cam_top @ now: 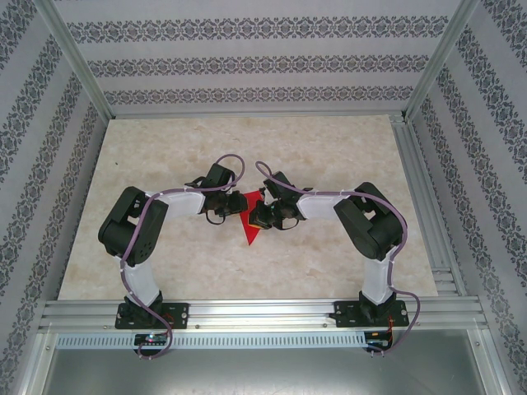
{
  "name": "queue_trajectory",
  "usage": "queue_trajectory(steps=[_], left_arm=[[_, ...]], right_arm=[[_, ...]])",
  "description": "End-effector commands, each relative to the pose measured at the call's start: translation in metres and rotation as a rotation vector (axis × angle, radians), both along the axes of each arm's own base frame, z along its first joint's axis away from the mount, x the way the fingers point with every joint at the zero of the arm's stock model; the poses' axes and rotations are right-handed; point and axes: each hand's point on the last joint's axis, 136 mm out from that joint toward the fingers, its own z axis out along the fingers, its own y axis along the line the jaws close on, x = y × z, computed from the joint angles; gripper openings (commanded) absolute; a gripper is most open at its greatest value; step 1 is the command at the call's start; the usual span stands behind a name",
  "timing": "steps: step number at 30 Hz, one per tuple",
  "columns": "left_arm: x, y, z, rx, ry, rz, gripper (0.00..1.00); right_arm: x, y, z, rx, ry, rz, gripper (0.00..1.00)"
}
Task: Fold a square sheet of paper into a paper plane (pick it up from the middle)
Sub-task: Third fold the triangle at the center of the table.
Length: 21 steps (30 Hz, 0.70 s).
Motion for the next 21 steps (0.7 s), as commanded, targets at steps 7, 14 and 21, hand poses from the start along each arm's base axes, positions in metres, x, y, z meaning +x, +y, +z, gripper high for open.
queue_trajectory(steps=[7, 14, 21], left_arm=[[-0.0154, 0.0106, -0.0269, 0.044, 0.076, -0.009, 0.26], [-0.0161, 0.0110, -0.0277, 0.046, 0.078, -0.009, 0.26], [-0.0157, 0.0106, -0.0268, 0.043, 0.077, -0.009, 0.26]], right_arm=[[0.0068, 0.0096, -0.0003, 0.025, -0.028, 0.008, 0.09], [0.0090, 0.0097, 0.0005, 0.037, -0.029, -0.003, 0.10], [0.0089, 0.0061, -0.0057, 0.017, -0.020, -0.008, 0.12]])
